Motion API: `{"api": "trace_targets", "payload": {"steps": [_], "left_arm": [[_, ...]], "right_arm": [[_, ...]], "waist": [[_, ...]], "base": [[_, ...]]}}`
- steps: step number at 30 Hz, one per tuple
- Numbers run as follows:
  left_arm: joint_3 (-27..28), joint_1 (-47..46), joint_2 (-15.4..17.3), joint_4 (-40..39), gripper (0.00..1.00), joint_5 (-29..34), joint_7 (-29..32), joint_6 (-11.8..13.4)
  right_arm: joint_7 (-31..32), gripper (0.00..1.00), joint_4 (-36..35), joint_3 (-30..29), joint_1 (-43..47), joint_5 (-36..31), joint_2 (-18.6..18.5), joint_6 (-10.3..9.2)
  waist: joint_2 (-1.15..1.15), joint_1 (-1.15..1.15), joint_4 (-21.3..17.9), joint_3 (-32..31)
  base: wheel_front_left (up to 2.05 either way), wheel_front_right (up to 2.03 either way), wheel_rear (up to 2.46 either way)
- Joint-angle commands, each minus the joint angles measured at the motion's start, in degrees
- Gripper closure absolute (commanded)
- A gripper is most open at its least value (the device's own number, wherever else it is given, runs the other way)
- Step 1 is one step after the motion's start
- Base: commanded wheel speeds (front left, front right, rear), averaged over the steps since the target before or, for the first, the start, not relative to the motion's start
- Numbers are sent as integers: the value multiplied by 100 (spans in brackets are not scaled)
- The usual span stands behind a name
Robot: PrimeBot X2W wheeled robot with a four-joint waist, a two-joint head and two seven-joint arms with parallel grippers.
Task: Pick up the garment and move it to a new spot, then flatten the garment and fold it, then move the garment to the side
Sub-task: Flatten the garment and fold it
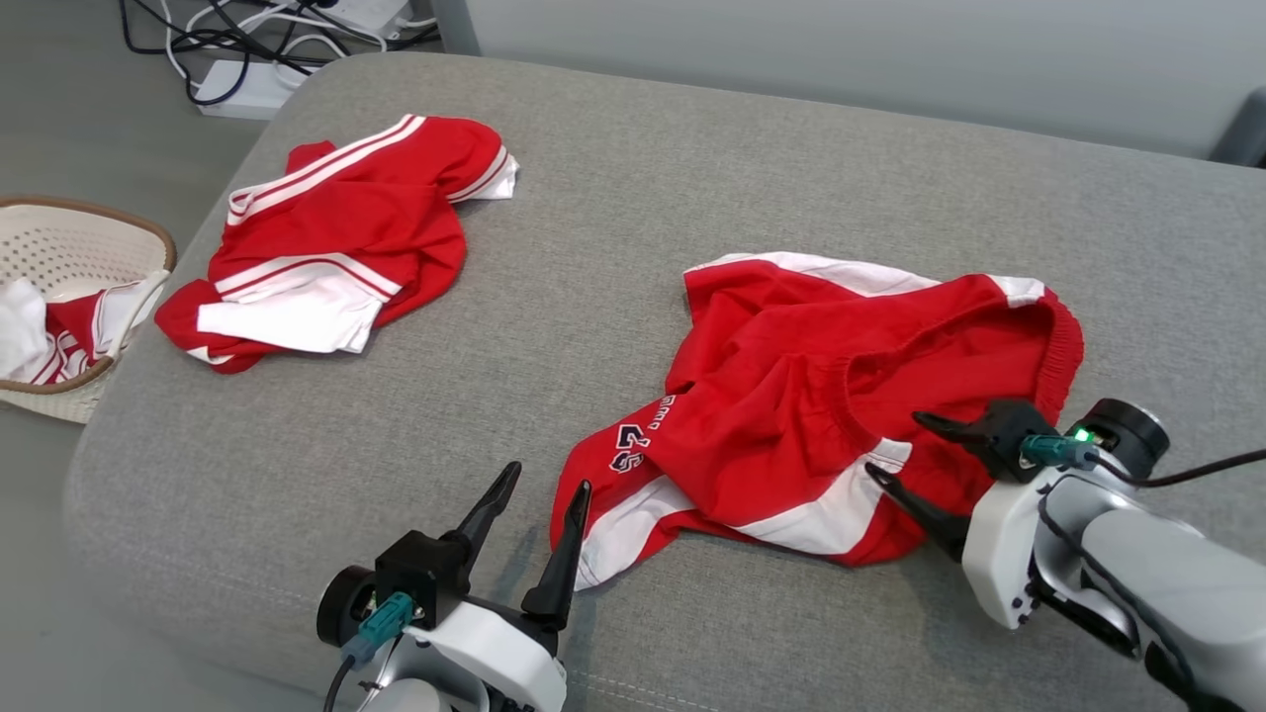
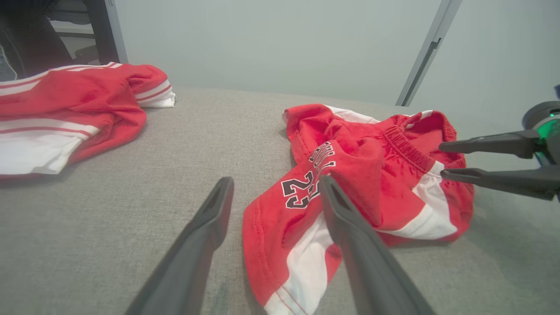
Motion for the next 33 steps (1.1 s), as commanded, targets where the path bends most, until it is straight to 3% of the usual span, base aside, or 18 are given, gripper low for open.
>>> {"api": "trace_targets", "payload": {"steps": [1, 7, 17, 19, 21, 22, 23, 33], "left_arm": [[161, -87, 40, -115, 0, -56, -34, 42], [78, -107, 40, -120, 0, -118, -34, 64], [10, -98, 40, -148, 0, -220, -34, 117], [12, -102, 40, -148, 0, -231, -34, 131], [7, -116, 40, -148, 0, -233, -34, 132], [9, -125, 40, -147, 0, -232, -34, 132], [15, -133, 40, -149, 0, -229, -34, 132], [71, -96, 40, -15, 0, -197, -34, 38]], "right_arm": [[38, 0, -72, 12, -43, 1, -129, -2], [431, 0, -111, 123, -272, -169, -259, -2], [1720, 0, -723, 131, -34, -174, -638, -2], [1898, 47, -807, 131, 24, -96, -673, -2], [2020, 69, -877, 131, 42, -70, -704, -2], [1999, 90, -904, 131, 21, -35, -712, -2], [1955, 100, -912, 131, -13, 22, -710, -2], [746, 100, 62, -131, -487, 701, -773, -2]], "waist": [[0, 0, 41, -1], [0, 0, 209, 10], [0, 0, 374, 31], [0, 0, 368, 35], [0, 0, 363, 42], [0, 0, 356, 44], [0, 0, 347, 46], [0, 0, 163, -62]], "base": [[0, 0, 0], [0, 0, 0], [0, 0, 0], [0, 0, 0], [0, 0, 0], [0, 0, 0], [0, 0, 0], [0, 0, 0]]}}
